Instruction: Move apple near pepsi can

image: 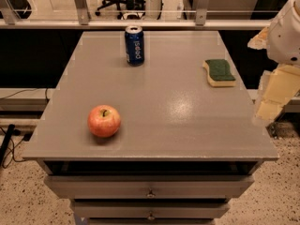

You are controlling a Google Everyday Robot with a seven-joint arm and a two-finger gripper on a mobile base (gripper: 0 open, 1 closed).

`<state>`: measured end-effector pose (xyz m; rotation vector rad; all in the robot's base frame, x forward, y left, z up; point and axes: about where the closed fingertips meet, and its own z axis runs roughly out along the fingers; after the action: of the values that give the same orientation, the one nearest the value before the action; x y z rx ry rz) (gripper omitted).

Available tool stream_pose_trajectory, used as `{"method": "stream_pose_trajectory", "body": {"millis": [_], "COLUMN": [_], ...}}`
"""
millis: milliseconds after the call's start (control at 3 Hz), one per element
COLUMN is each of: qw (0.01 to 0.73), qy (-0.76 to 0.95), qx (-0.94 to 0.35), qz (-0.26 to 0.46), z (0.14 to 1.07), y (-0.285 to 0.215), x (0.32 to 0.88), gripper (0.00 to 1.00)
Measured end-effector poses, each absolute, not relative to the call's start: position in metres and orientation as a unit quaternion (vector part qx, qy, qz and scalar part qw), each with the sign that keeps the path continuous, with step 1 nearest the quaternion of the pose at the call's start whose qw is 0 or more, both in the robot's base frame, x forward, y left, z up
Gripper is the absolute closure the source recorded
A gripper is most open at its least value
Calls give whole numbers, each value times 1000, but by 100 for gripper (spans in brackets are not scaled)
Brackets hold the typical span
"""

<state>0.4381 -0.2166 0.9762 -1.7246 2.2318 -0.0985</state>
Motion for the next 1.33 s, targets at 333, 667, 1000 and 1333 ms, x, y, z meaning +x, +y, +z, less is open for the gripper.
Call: {"method": "stream_pose_trajectory", "body": {"millis": [333,667,1000,1333], "qw": [159,175,209,239], "qy": [781,775,753,724], "qx": [-603,-608,-620,-635], "qz": [-35,-11,61,126], "z": [976,971,951,934], "y": [-217,-206,-165,-108], "x": [438,444,456,457], "gripper": [0,0,0,0]}}
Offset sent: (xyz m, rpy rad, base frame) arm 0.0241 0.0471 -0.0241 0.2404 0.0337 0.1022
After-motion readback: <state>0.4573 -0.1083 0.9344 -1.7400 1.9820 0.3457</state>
